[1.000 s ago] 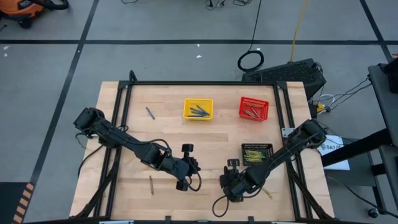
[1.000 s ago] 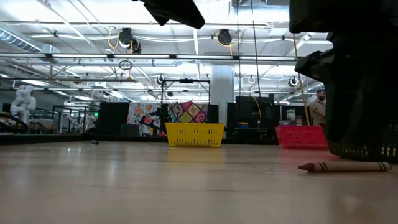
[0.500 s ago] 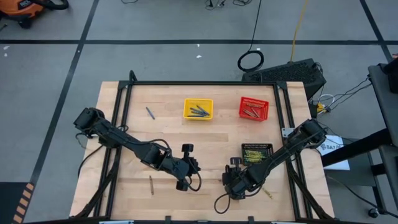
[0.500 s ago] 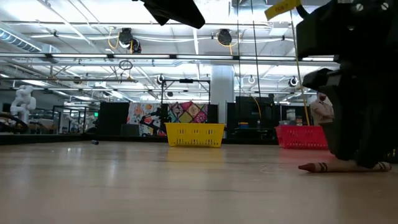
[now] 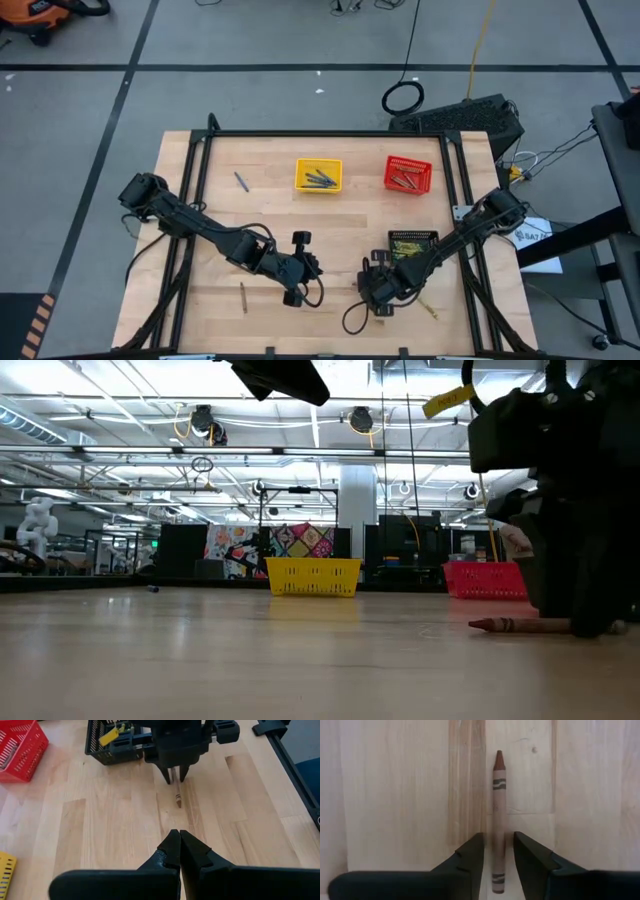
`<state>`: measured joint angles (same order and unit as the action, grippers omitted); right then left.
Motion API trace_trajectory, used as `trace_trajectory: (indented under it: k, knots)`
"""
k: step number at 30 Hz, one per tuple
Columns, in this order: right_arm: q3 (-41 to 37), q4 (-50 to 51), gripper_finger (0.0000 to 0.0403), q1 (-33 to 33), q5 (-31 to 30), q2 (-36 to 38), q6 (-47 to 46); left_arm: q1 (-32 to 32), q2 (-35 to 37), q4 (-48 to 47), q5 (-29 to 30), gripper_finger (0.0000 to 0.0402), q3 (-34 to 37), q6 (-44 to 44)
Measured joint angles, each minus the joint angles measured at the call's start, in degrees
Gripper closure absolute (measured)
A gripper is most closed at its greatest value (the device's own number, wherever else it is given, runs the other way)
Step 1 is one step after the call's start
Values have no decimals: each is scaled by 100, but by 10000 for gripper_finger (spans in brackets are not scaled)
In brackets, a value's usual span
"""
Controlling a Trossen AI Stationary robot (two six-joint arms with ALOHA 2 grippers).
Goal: Sort crayons
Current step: Put the brown crayon into the red bin
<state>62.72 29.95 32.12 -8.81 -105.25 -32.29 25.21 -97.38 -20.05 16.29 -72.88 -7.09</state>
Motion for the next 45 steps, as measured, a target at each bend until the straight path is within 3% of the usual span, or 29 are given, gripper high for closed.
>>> trace_trajectory:
  k: [8,19,26,35,45]
  knots:
    - [-9,-56,392,-145,297,-7,-270,0,2,0,7,401,-2,0]
    - [35,-67,401,-178,539,57,-557,0,2,-4,11,401,-2,0]
    - [89,-117,402,-168,617,477,-681,0,4,-28,17,401,-3,-2]
    - [98,1295,402,-306,-452,1308,-778,0,4,-31,20,401,-2,-2]
    - [98,2508,403,-885,-902,2147,-516,0,4,-30,20,401,-2,-4]
